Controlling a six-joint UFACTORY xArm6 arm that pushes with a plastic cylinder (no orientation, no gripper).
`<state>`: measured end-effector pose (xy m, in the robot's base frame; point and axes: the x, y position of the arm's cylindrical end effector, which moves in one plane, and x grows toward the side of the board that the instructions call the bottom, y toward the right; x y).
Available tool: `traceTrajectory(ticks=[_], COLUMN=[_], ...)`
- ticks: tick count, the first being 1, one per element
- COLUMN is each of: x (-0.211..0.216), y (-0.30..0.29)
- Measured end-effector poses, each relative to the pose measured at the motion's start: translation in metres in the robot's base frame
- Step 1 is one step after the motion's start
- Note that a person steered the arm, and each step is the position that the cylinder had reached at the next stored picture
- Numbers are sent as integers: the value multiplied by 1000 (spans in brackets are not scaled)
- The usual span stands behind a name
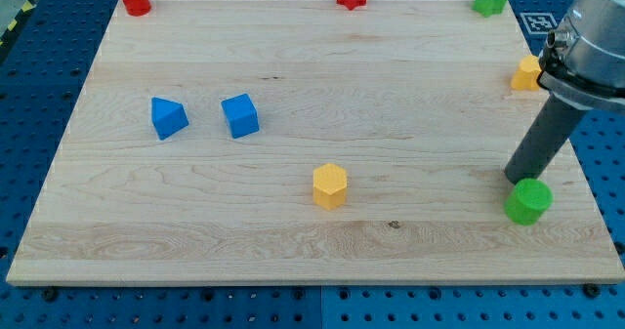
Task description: Push the green circle to the bottom right corner
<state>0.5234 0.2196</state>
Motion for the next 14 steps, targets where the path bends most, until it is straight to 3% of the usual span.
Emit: traceTrajectory(ticks=[4, 7, 9, 12, 14], x=[32, 48, 95, 85, 85], y=[-26, -136, -135, -134, -83])
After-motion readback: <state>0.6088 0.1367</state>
